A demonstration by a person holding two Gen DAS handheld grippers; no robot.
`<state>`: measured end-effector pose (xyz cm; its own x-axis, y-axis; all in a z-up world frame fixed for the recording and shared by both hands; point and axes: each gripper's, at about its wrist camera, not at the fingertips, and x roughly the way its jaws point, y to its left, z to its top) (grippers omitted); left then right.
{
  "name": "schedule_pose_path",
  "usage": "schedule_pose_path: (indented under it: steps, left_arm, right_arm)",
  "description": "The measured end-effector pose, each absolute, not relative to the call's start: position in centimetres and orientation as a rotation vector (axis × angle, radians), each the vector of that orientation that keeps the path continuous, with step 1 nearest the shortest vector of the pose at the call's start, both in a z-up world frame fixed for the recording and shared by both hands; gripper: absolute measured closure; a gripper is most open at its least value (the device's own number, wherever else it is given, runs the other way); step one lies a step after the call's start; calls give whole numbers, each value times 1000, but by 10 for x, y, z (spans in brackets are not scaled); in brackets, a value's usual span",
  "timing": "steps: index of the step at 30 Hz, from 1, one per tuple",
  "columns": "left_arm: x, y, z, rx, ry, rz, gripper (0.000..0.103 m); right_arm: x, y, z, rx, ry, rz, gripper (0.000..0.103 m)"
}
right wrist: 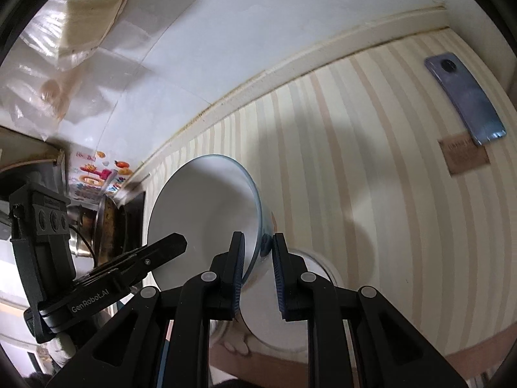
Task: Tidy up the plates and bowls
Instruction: 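Lift the three-bowl stack with both grippers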
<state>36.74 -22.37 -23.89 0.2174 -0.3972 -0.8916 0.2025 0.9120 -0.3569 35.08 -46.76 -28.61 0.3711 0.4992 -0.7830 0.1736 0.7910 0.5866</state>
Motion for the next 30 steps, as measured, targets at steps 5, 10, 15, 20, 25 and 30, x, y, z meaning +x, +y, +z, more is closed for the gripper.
schedule_pose_path:
  steps: [5,10,15,20,25,30]
  left_arm:
    - [346,-229,-250,-164,1324,-435,82]
    - [331,-236,-262,-136,1353,-434,82]
    - [324,-244,-274,-107,1378,-437,82]
    - [321,-250,-284,-88,1394,-429,82]
    - [320,-253,-293,-65,1411,-420,82]
    - [321,-259,-297,-25,1401,-407,82]
  right_arm:
    - [320,-472,-296,668,1218,214,84]
    - [300,-473,-310,670,1243,197,84]
    - [290,-477,-321,666,1262,188,84]
    - [285,-480,-330,660,1273,178,84]
    - [287,-477,-334,649,1283,175,84]
    - [290,-473,-338,621,1295,175,84]
